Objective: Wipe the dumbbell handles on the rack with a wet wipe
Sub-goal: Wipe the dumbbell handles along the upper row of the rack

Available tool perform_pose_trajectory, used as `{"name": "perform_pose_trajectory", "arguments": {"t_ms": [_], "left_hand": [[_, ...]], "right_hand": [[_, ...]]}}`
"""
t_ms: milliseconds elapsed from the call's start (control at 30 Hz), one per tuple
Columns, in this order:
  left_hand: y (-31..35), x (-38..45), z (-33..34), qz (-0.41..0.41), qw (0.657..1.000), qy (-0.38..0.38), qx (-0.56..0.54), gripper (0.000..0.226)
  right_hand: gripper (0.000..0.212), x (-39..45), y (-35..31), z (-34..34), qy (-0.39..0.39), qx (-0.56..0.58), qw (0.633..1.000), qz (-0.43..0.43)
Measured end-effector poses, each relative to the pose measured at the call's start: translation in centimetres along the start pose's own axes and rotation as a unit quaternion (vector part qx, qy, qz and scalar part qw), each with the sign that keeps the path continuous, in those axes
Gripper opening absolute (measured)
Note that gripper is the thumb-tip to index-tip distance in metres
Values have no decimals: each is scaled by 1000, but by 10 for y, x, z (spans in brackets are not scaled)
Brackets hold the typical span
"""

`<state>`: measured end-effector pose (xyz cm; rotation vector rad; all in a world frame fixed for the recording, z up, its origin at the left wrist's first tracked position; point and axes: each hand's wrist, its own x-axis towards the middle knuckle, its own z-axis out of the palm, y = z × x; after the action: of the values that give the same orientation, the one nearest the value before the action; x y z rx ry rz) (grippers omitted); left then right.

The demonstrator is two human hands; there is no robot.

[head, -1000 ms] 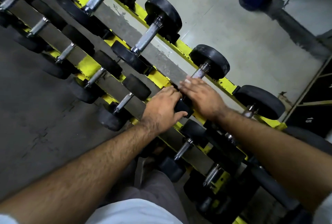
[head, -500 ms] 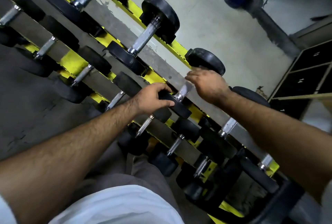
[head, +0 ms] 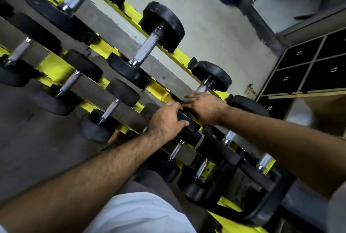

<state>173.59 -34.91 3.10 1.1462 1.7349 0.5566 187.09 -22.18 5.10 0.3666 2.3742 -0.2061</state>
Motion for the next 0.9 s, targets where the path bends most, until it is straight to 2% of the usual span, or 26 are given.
{"name": "perform_pose_trajectory", "arguments": {"t_ms": [133, 267, 400, 533, 633, 733, 800, 900], "left_hand": [[1, -1, 0, -3, 1000, -8, 2, 47], [2, -2, -1, 6, 1000, -7, 9, 45], [-2, 0, -1, 15, 1000, -11, 4, 44], [-1, 0, -4, 17, 1000, -19, 4, 44], [-3, 0, -5, 18, 1000, -24, 4, 44], [-3, 1, -7, 17, 999, -29, 3, 44], [-2, 1, -8, 17, 999, -30, 5, 45], [-3, 1, -7, 19, 999, -31, 3, 46]], "right_hand": [[51, 0, 12, -14, 22, -27, 986, 164], [57, -2, -15, -14, -49, -35, 991, 118], [56, 3, 3, -26, -30, -50, 979, 193], [56, 4, -8, -23, -79, -81, 983, 146], [57, 7, -4, -31, -68, -113, 971, 199], [62, 5, -23, -20, -112, -159, 971, 141], [66, -2, -20, -23, -115, -139, 977, 117], [66, -1, -5, -32, -76, -112, 970, 200]]}}
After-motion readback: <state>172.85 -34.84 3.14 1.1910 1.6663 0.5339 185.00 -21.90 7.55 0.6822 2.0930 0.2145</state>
